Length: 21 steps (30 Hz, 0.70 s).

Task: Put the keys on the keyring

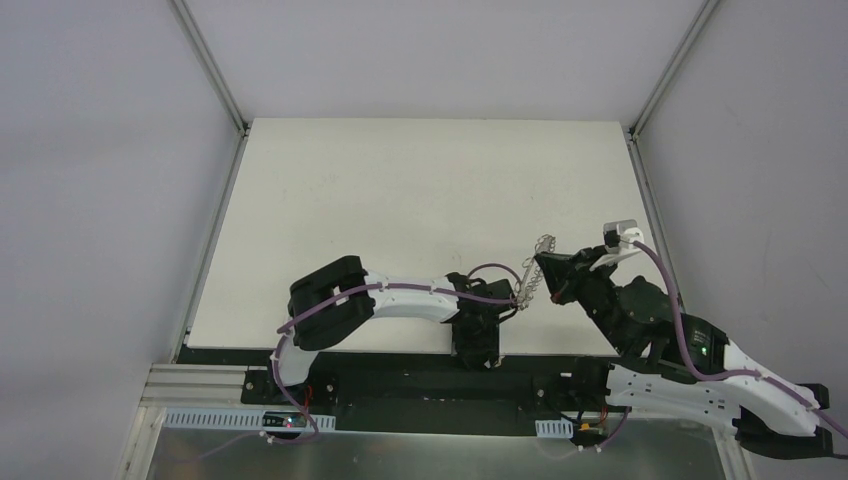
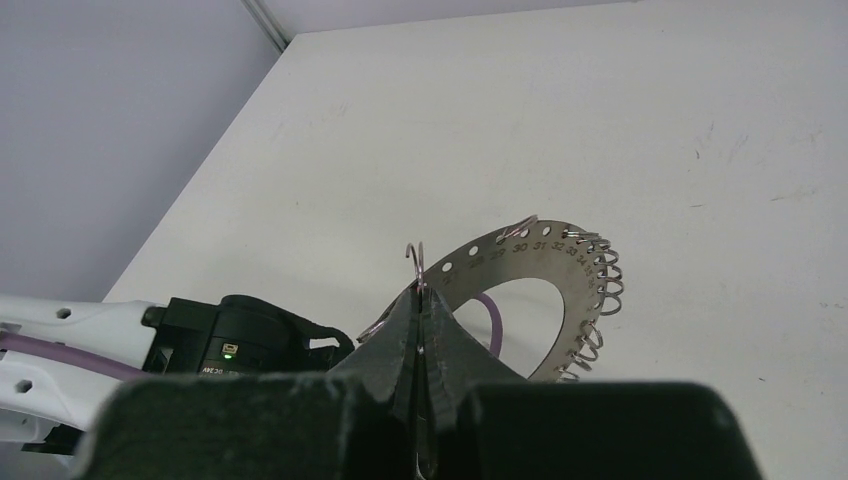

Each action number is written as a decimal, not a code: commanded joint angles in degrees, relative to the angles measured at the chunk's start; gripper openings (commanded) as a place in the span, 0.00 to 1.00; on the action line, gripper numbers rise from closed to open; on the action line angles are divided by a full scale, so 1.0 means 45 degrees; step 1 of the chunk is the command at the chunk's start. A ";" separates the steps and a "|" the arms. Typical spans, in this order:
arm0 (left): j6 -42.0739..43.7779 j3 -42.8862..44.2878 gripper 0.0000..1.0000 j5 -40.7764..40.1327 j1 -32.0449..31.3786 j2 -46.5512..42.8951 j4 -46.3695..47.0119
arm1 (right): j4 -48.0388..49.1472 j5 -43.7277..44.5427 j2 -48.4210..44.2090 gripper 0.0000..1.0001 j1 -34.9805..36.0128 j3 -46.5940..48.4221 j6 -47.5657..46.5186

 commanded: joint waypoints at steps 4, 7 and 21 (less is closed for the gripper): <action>-0.0766 0.0845 0.50 -0.1464 -0.0165 0.0341 -0.1312 | 0.0753 -0.0641 0.0271 0.00 0.0003 0.0148 0.0365; -0.0831 0.0962 0.50 -0.1631 -0.0165 0.0443 -0.1314 | 0.0685 -0.0692 0.0389 0.00 -0.0006 0.0327 0.0323; -0.1318 0.1605 0.40 -0.1574 -0.0359 0.1278 -0.1239 | 0.0517 -0.0661 0.0358 0.00 0.0020 0.0450 0.0155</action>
